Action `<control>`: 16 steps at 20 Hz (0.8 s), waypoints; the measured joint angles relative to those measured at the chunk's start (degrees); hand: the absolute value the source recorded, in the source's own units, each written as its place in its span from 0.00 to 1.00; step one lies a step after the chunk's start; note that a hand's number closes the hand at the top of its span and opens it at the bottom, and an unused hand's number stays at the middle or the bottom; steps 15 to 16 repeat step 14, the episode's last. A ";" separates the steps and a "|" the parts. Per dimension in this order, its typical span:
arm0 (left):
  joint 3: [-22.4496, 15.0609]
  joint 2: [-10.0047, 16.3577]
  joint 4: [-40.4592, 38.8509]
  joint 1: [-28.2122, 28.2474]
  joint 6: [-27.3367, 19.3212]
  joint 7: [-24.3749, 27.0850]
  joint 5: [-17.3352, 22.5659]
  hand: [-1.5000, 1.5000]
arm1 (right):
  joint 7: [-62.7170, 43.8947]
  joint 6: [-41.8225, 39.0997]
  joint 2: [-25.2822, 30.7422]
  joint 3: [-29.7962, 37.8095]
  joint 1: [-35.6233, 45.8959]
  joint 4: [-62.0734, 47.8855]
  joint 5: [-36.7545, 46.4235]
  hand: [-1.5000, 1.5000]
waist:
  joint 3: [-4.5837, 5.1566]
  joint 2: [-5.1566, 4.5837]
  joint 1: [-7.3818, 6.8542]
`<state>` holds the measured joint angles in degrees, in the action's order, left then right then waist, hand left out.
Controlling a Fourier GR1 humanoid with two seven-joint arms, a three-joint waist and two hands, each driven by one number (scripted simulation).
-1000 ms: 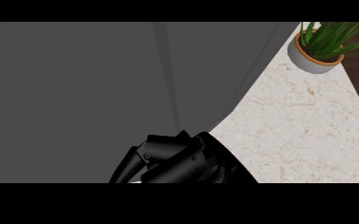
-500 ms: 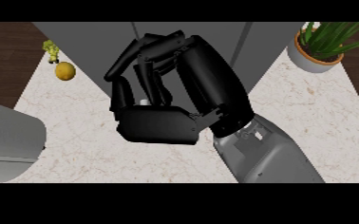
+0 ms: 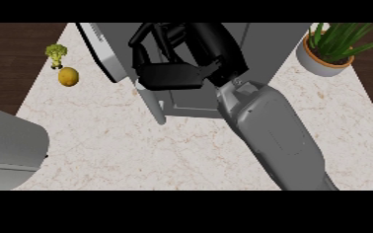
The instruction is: Pick up the bottled water, place it into the cabinet and close the cabinet
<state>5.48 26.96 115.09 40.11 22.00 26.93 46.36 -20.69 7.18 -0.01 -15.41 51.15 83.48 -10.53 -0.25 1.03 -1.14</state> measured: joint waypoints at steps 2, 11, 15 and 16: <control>0.09 -0.13 -0.67 -0.75 0.42 -0.19 -0.06 1.00 | 2.32 -1.35 0.00 0.40 0.15 -1.91 -0.20 1.00 | -0.06 0.53 -0.10; 1.16 1.25 -0.13 -3.02 1.02 -2.48 2.16 1.00 | 8.15 -2.35 -0.02 -0.97 1.93 -7.26 0.38 1.00 | 0.46 1.48 -1.50; 1.12 1.47 -0.42 -4.15 0.88 -3.08 2.47 1.00 | 9.54 -2.48 -0.02 -1.24 2.55 -8.57 0.07 1.00 | 0.62 1.52 -1.66; 1.12 1.47 -0.42 -4.15 0.88 -3.08 2.47 1.00 | 9.54 -2.48 -0.02 -1.24 2.55 -8.57 0.07 1.00 | 0.62 1.52 -1.66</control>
